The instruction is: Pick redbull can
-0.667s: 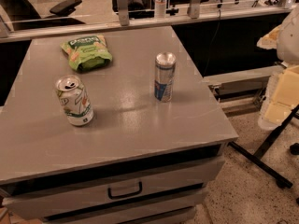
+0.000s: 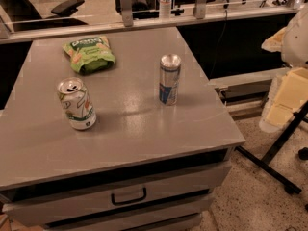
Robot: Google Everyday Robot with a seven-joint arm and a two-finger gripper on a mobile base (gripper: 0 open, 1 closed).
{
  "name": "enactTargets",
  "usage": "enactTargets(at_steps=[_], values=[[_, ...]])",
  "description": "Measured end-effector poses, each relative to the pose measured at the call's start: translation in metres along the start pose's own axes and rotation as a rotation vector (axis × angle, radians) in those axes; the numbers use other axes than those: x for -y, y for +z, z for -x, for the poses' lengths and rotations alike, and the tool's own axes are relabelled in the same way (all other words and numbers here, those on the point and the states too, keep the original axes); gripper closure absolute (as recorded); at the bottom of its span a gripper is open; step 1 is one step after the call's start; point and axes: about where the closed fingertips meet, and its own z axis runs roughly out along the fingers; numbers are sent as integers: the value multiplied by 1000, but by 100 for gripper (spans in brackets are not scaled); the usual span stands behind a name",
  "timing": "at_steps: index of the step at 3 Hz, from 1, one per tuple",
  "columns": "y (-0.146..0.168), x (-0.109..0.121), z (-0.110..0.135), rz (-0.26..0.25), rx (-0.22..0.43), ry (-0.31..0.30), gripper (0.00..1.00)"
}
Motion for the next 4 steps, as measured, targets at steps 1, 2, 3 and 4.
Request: enactTargets(at_steps=[1,2,3,4], values=[[18,12,0,2,115,75,0],[38,29,1,3,285,138,0],[57,40,16,39,482,147,0],[79,42,42,82,618,124,0]])
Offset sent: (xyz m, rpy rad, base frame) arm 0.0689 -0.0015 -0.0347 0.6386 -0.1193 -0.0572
